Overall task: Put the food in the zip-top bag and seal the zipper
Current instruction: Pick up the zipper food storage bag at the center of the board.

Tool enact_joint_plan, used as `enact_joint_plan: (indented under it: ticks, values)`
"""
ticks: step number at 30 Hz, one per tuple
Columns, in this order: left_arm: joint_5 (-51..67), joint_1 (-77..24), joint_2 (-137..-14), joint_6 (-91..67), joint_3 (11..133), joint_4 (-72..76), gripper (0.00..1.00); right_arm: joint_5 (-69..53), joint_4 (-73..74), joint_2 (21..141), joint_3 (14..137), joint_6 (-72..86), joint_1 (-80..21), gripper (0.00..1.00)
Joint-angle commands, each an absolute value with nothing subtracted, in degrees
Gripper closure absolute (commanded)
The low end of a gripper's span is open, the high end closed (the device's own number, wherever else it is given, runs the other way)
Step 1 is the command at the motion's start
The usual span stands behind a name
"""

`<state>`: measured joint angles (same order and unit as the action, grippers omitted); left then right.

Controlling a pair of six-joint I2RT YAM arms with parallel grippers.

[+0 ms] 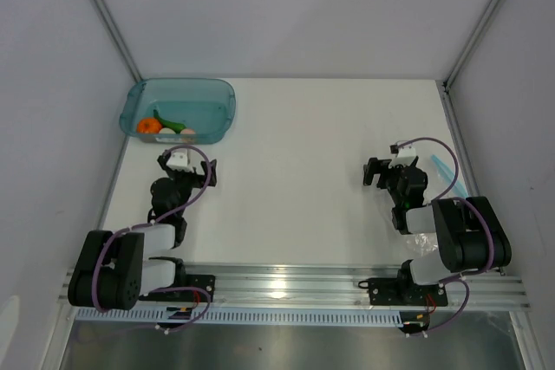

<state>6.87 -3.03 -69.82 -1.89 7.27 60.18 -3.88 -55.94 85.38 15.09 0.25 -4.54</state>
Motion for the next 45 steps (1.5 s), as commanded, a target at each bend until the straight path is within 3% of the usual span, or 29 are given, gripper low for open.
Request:
enact_joint_plan:
  ticks: [1,7,11,16,19,23,29,35,45]
  values:
    - [5.19,-2.64,-67.77,-0.35,7.56,64.95,0.01,-2.81,-59.33,84.81,15.73,-1.23,-4.66,0.01]
    - [0.62,-3.08,-56.9,-0.97,8.52,54.61,0.0,-1.06,-57.41,84.03,16.25,-0.27,-4.22,0.01]
    - [-7.1,-3.69,-49.58,-7.52,12.21,45.54,0.01,7.79,-51.62,77.89,18.26,1.75,-5.1,0.01]
    - [-16.7,-3.69,-45.26,-23.09,22.83,22.53,0.0,12.67,-14.64,70.84,36.0,12.73,-1.16,0.01]
    - [-8.4,-3.69,-46.05,-24.17,26.53,19.51,0.0,13.27,-1.34,73.12,46.65,13.36,-0.7,0.01]
    - [-2.65,-3.69,-46.4,-30.13,28.65,17.85,0.0,22.92,11.84,76.46,55.7,21.43,3.21,0.01]
    - [4.65,-3.69,-47.72,-33.39,34.88,7.87,0.01,15.55,30.29,86.46,64.24,30.66,13.44,0.01]
    - [14.23,-3.69,-49.22,-29.18,41.57,1.67,0.0,16.62,27.61,84.03,57.41,34.44,15.29,0.01]
    - [16.08,-3.69,-47.46,-29.27,41.66,-1.32,0.0,8.18,24.44,88.85,50.98,34.46,13.63,0.01]
